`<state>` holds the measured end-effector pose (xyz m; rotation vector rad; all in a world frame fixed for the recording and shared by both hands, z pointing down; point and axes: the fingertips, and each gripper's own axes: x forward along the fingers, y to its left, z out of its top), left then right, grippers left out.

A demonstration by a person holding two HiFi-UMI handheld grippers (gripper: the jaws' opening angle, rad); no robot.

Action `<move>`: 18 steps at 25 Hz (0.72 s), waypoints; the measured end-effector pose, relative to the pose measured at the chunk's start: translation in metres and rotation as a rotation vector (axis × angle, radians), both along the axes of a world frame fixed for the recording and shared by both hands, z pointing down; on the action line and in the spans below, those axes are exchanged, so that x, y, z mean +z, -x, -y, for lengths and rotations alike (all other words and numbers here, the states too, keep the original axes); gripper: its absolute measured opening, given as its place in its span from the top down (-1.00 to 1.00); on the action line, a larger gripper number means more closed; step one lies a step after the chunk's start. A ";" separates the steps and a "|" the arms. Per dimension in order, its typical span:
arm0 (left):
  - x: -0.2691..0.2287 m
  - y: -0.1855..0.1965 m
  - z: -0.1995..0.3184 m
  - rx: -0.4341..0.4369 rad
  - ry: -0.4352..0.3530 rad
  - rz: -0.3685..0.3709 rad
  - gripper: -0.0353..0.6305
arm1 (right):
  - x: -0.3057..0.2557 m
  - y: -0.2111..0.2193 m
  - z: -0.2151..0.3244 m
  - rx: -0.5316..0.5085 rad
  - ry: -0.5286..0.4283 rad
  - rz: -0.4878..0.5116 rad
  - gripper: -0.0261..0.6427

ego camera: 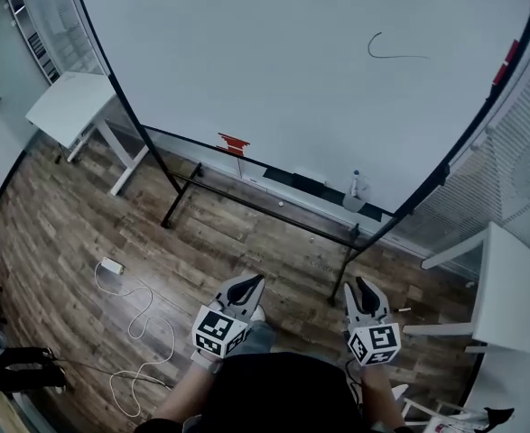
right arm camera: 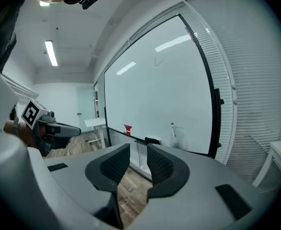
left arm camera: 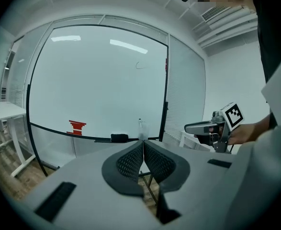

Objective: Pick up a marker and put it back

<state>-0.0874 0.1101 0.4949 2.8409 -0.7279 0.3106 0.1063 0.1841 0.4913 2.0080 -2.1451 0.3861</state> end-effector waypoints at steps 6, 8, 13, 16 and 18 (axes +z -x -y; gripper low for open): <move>0.001 0.012 0.081 0.069 -0.010 0.009 0.83 | -0.011 -0.006 0.082 0.096 -0.015 -0.035 0.57; 0.003 0.009 0.098 0.080 -0.005 0.014 0.83 | -0.011 -0.013 0.102 0.109 -0.007 -0.045 0.57; 0.004 -0.008 0.131 0.077 0.017 0.005 0.83 | -0.007 -0.043 0.150 0.134 0.023 -0.067 0.57; 0.009 -0.018 0.148 0.051 0.034 0.013 0.83 | 0.001 -0.066 0.175 0.144 0.049 -0.070 0.57; 0.012 -0.025 0.161 0.031 0.048 0.023 0.83 | 0.008 -0.082 0.191 0.145 0.067 -0.074 0.57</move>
